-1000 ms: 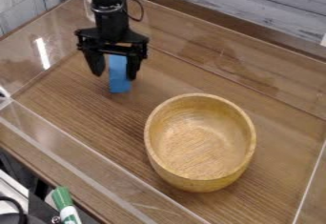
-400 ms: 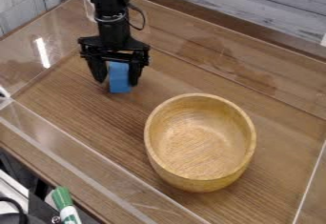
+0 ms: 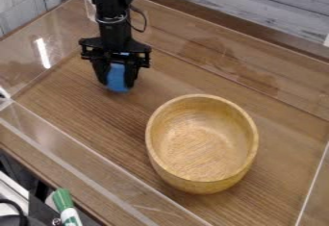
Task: Put the blue block in the brown bowl
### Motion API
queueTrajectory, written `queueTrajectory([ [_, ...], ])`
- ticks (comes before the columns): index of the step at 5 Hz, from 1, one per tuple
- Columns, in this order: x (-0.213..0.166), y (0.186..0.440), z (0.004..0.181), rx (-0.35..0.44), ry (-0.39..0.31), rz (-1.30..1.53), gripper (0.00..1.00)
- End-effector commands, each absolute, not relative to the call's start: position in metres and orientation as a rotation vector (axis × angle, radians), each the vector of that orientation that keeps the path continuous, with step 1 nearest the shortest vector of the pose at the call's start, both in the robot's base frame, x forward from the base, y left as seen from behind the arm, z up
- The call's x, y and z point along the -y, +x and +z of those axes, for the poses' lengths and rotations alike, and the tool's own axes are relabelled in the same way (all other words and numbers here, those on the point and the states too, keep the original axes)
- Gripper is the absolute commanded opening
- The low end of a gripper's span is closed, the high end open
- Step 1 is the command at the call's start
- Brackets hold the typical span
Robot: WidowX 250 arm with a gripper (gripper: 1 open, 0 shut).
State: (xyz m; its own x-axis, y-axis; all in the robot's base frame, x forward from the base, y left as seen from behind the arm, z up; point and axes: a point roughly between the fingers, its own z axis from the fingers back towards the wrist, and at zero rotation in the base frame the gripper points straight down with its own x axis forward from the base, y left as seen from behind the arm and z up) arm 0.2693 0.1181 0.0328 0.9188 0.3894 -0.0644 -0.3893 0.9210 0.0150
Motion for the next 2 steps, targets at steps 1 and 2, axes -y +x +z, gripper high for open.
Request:
queueTrajectory([
  [1, -0.121, 0.272, 0.059, -0.006, 0.033, 0.383, 0.00],
  [2, -0.121, 0.266, 0.069, 0.002, 0.048, 0.375, 0.00],
])
